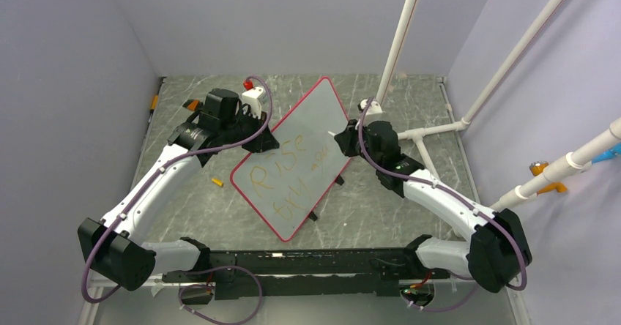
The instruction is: Write a sentence on the whiteboard
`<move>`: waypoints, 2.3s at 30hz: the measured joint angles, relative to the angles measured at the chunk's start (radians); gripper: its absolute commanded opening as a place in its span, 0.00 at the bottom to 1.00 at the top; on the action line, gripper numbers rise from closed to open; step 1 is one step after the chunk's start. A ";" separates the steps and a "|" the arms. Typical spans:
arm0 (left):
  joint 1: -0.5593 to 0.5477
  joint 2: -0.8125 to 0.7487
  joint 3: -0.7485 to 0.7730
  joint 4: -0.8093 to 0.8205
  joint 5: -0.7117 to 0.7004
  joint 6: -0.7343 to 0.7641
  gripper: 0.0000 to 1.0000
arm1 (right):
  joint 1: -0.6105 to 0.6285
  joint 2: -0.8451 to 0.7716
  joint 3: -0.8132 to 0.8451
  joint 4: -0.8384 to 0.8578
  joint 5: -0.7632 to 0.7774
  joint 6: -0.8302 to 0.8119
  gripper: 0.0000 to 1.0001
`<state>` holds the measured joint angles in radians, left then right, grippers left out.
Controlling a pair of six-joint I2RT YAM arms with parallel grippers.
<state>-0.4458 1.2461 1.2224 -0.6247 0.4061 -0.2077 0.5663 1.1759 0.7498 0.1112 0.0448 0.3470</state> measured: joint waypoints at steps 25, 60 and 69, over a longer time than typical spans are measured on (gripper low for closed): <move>0.005 -0.001 -0.006 -0.002 -0.003 0.000 0.00 | -0.016 0.080 0.025 0.056 -0.011 -0.007 0.00; 0.004 -0.001 -0.006 0.007 0.000 0.000 0.00 | -0.010 -0.146 -0.029 -0.014 0.088 -0.017 0.00; 0.004 -0.002 -0.006 0.007 -0.001 0.000 0.00 | -0.033 -0.039 -0.040 -0.012 0.063 -0.002 0.00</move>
<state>-0.4419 1.2442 1.2163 -0.6178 0.4053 -0.2081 0.5331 1.1370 0.7101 0.0994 0.1078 0.3450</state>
